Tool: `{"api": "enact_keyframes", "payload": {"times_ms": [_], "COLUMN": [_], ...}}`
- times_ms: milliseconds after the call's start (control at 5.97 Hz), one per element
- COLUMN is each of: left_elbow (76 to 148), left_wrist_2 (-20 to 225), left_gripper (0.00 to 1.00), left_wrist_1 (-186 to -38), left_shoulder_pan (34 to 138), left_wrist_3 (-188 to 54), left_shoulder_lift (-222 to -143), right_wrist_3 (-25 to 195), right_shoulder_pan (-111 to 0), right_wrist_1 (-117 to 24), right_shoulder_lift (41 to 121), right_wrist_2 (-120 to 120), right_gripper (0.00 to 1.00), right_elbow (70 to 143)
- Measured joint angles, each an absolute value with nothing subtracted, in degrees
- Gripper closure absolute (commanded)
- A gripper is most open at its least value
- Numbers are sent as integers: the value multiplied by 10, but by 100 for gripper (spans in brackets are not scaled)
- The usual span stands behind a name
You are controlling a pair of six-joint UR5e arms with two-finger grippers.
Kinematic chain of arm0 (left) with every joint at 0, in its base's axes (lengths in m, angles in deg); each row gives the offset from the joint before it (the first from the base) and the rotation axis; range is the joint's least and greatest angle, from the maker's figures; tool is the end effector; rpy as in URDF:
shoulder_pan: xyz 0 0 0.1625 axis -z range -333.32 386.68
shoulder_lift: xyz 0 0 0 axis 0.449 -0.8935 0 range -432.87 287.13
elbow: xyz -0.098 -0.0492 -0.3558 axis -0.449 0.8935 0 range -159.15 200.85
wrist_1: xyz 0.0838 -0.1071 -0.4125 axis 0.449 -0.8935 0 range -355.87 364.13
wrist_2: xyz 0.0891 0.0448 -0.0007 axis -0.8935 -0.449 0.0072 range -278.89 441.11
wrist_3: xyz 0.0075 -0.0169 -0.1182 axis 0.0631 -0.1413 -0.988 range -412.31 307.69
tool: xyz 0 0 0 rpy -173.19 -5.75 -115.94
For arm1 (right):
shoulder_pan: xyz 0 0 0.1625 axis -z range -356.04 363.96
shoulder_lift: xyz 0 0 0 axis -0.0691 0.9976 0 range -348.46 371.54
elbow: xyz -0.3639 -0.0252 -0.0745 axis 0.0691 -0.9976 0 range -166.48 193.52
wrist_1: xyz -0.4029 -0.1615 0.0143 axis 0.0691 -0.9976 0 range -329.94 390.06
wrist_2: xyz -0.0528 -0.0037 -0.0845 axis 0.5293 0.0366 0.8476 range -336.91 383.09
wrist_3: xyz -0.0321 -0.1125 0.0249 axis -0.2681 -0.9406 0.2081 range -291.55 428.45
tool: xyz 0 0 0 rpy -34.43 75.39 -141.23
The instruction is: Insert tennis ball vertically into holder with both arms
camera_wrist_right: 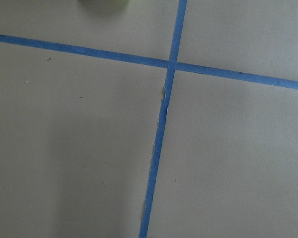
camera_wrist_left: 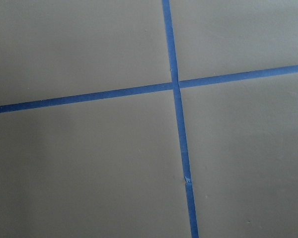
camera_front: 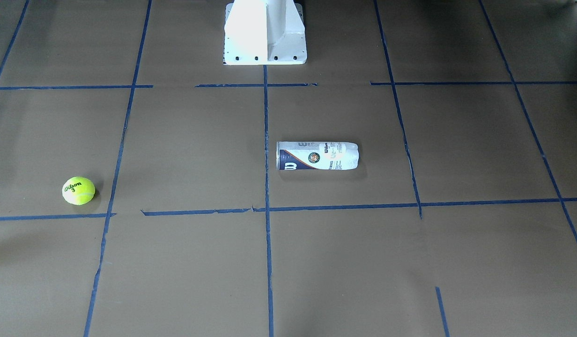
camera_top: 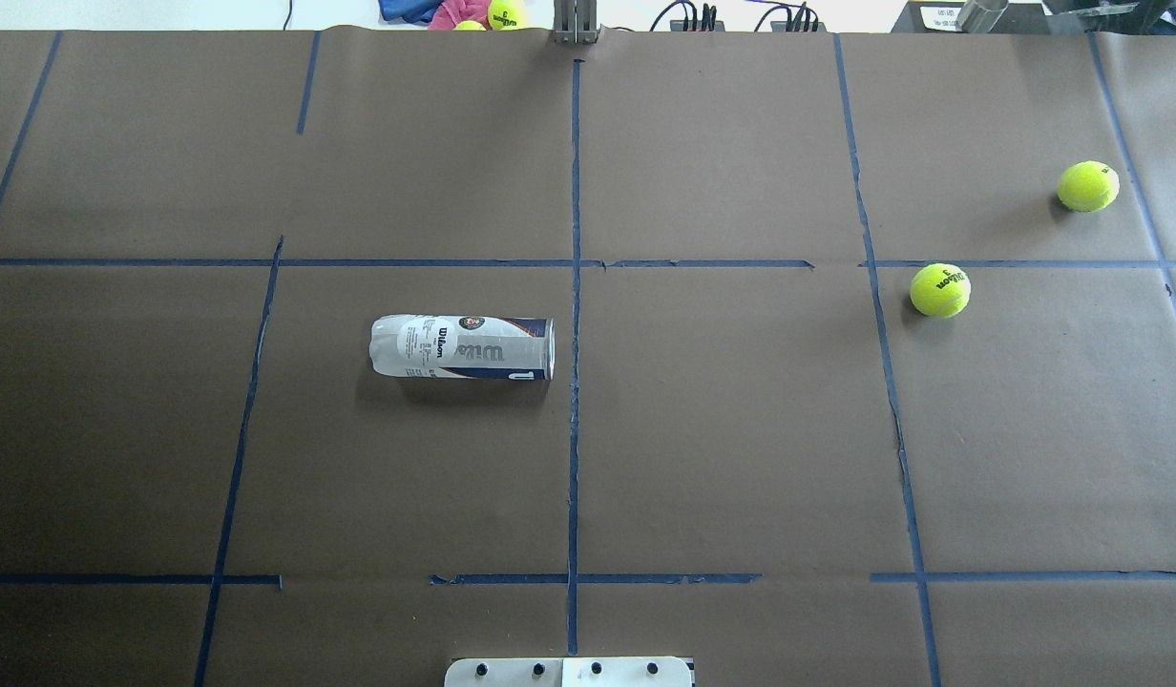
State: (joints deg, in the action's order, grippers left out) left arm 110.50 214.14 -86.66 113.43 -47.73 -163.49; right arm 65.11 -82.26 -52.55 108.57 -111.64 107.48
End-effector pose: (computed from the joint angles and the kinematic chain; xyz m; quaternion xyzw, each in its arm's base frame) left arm -0.0221 -0.5208 0.6184 0.0129 0.3666 0.0669 0.9279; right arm 0.0178 -0.4752 0.6314 0.0334 -0.3804 -0.0717 0.9215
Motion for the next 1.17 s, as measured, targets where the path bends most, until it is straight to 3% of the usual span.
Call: {"api": "enact_keyframes", "payload": {"times_ms": [670,1173], "left_elbow": [1111,1111], "left_wrist_2": [2140,2143], "left_gripper": [0,0], "left_wrist_1": [-872,-894], "left_shoulder_pan": [1133,1132], "left_wrist_3": [-479,-480], "left_shoulder_lift": [-1644,-1697], "right_wrist_3": [652,655], "right_shoulder_pan": [-822,-820], "right_wrist_1": [-525,-525], "right_shoulder_lift": [1077,1049], "right_wrist_2": [-1116,-1115], "right_gripper": [0,0], "right_elbow": [1087,1099]}}
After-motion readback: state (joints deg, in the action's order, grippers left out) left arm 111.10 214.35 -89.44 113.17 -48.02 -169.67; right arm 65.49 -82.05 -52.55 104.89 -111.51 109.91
